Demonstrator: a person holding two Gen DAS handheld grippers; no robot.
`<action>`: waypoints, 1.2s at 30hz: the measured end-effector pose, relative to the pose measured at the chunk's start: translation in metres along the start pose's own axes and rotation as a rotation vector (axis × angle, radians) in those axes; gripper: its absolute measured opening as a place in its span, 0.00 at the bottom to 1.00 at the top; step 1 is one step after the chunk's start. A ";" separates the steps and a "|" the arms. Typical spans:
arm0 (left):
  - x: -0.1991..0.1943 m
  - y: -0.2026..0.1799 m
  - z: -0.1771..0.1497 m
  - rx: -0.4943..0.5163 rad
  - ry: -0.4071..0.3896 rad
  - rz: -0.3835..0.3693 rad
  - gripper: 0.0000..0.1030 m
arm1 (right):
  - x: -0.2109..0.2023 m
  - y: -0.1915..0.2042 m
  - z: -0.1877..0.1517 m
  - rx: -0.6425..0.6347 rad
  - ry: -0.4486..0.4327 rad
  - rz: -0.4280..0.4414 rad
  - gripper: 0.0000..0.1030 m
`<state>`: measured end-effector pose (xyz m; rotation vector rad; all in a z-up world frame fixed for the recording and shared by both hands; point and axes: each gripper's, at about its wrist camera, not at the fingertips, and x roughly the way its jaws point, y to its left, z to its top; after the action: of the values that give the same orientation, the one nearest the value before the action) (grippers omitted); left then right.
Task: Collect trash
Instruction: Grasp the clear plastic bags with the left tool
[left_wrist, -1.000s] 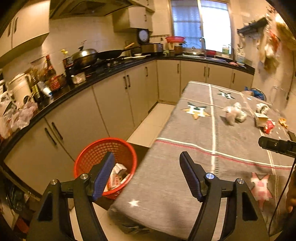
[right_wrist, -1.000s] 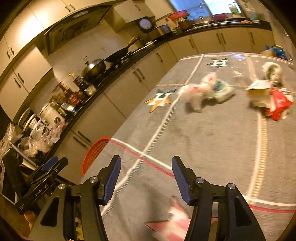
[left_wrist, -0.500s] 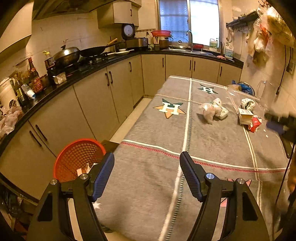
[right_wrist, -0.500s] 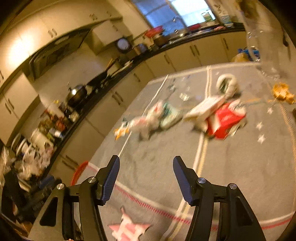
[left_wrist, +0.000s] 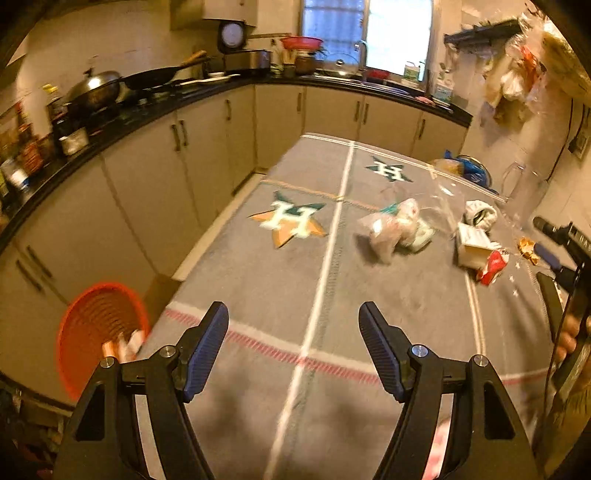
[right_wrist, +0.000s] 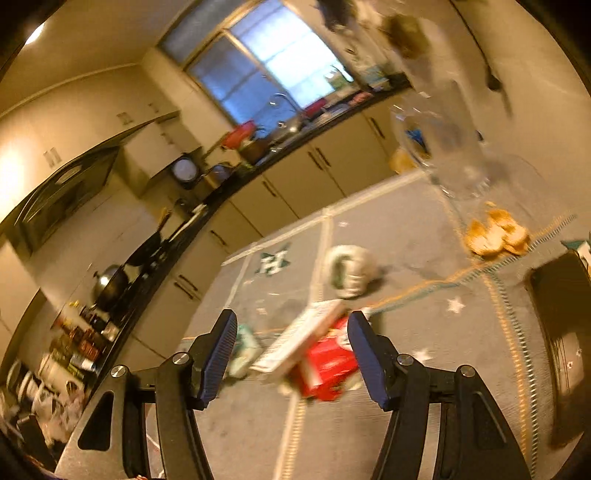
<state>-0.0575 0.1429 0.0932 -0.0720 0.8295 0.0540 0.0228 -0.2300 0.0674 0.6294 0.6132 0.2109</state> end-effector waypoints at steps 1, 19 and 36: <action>0.007 -0.008 0.007 0.019 -0.005 -0.009 0.70 | 0.003 -0.006 0.002 0.016 0.007 -0.008 0.66; 0.149 -0.126 0.079 0.370 0.099 -0.117 0.67 | 0.037 -0.002 -0.022 -0.077 0.123 -0.026 0.66; 0.025 -0.073 0.020 0.172 -0.043 -0.195 0.49 | 0.043 0.005 -0.034 -0.137 0.140 -0.021 0.66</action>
<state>-0.0209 0.0725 0.0913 0.0105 0.7784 -0.1987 0.0370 -0.1936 0.0282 0.4785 0.7336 0.2766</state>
